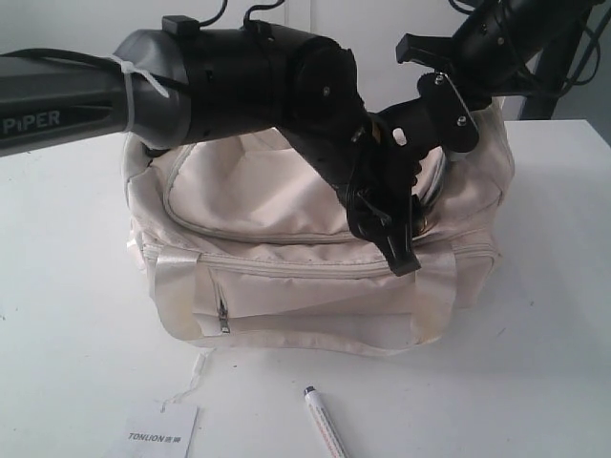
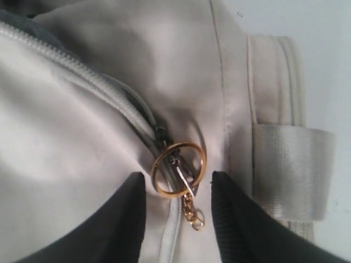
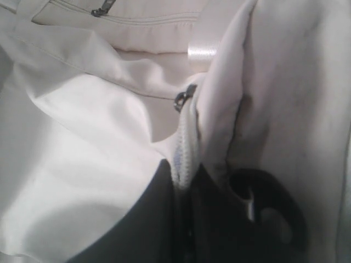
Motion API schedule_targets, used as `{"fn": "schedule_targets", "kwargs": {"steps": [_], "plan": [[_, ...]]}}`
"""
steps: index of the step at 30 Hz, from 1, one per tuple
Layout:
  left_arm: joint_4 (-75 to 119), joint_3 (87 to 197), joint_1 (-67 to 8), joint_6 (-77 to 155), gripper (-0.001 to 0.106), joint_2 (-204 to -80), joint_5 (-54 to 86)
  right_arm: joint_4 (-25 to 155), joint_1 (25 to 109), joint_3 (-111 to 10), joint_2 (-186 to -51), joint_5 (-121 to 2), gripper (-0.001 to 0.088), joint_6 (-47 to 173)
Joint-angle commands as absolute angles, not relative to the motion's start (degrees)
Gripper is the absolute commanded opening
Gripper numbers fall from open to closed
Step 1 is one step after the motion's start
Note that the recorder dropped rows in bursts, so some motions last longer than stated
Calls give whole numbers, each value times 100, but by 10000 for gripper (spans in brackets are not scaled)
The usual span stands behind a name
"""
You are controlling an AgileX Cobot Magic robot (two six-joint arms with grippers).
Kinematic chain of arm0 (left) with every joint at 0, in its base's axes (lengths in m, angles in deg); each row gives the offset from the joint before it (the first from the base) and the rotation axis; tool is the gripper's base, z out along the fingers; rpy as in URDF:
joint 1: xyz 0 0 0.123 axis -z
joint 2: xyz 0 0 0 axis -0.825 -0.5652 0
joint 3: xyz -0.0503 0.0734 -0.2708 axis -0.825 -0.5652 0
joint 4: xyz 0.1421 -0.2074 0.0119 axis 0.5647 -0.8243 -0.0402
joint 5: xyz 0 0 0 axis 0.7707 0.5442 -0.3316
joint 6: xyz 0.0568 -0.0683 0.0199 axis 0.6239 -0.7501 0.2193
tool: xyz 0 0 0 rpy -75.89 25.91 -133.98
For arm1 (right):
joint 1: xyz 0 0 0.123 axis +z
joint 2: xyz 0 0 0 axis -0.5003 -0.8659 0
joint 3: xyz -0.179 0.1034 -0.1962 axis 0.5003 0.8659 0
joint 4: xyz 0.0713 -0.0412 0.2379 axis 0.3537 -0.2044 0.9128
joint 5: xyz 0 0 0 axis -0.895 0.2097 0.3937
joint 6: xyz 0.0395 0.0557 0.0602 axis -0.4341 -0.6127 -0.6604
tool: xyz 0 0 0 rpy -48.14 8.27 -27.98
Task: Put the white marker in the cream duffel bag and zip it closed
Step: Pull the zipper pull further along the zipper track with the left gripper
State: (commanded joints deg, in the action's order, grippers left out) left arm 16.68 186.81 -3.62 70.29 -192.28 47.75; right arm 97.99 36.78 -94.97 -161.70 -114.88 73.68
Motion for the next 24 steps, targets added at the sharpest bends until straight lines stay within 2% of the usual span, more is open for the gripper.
{"fn": "schedule_targets", "kwargs": {"steps": [3,11,24], "plan": [[1651,18681,-362,7029,362,-19228,4906,9799,3678,-9497,-16170,-11509,0,7368],[1651,18681,-362,7029,15,-19228,5285,9799,3678,-9497,-16170,-11509,0,7368],[1651,18692,-351,7043,5,-19195,5219,9799,3678,-9497,-16170,-11509,0,7368]]}}
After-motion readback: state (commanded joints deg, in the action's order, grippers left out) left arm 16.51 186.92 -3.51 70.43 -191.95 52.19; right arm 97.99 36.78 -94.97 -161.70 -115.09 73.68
